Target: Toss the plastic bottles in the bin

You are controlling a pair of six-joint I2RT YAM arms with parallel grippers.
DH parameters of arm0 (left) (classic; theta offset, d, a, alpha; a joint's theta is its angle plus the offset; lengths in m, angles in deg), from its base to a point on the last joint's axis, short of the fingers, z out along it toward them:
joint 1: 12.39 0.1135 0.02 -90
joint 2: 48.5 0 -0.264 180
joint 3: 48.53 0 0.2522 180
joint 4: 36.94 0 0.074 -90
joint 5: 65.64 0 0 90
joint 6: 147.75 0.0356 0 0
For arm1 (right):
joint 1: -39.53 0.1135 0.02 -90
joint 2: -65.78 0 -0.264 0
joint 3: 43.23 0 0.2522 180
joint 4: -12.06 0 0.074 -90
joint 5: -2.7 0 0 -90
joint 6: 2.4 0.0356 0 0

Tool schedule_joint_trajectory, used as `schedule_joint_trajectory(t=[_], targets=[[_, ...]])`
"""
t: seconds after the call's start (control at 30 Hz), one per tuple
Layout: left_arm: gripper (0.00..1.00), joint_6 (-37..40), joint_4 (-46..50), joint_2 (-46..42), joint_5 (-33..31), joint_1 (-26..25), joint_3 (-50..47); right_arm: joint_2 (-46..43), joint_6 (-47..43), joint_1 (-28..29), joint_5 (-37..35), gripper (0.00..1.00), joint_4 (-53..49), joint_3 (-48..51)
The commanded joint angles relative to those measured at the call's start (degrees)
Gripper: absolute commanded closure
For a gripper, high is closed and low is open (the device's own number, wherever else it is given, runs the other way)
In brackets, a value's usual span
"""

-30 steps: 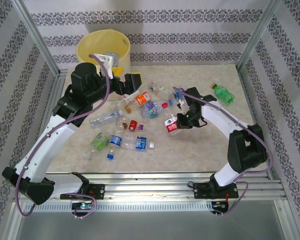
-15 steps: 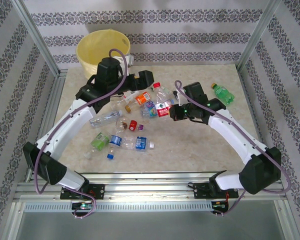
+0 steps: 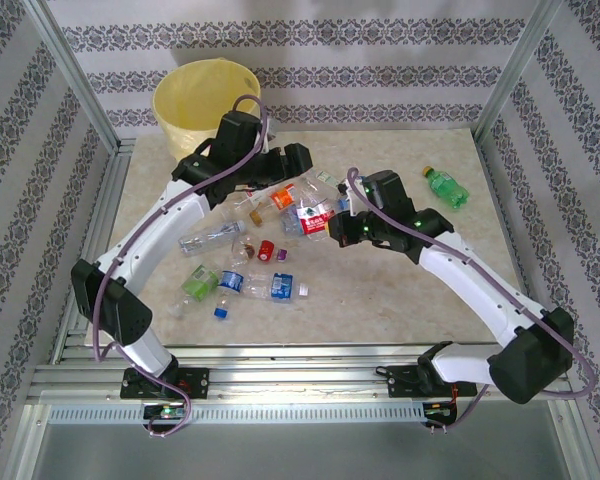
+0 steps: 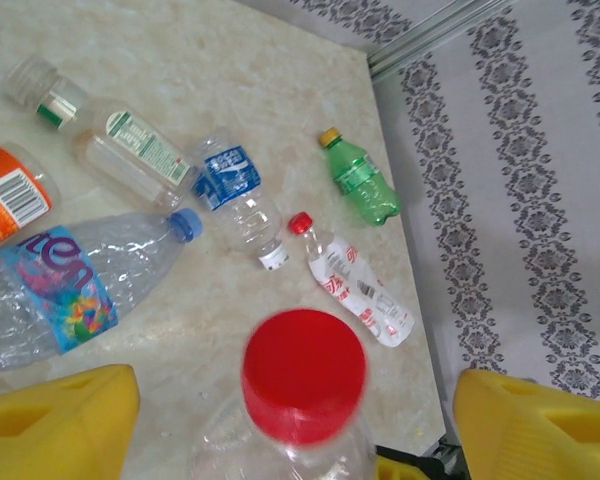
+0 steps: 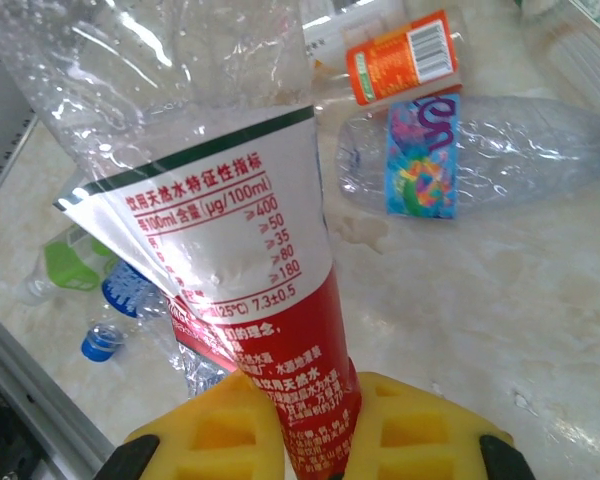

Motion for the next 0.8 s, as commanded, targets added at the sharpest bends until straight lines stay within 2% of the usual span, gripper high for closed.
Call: schedule_joint_trajectory(t=[0.0,0.17,0.33,0.53,0.77], targets=[[0.21,-1.19,4.45,1.31,0.61,-0.65,2.99,-1.77,-0.21,0.89,1.55,1.00,1.75,1.05],[0.25,-1.20,4.98,2.03,-0.01,-0.69,3.44,-2.88,-0.32,1.44,2.69,1.00,2.15,1.57],[0.36,-1.43,4.23,2.51,0.71,-0.69,3.51,-3.36,-0.03,1.79,2.94,1.00,2.13,2.17],[0.59,-1.16,3.20,2.69,2.39,-0.76,3.52,-3.71,0.32,2.15,2.26,1.00,1.70,2.72],[0.77,-0.75,2.92,2.36,3.68,-1.07,2.29,-3.45,0.84,2.15,2.08,1.00,1.43,2.76]])
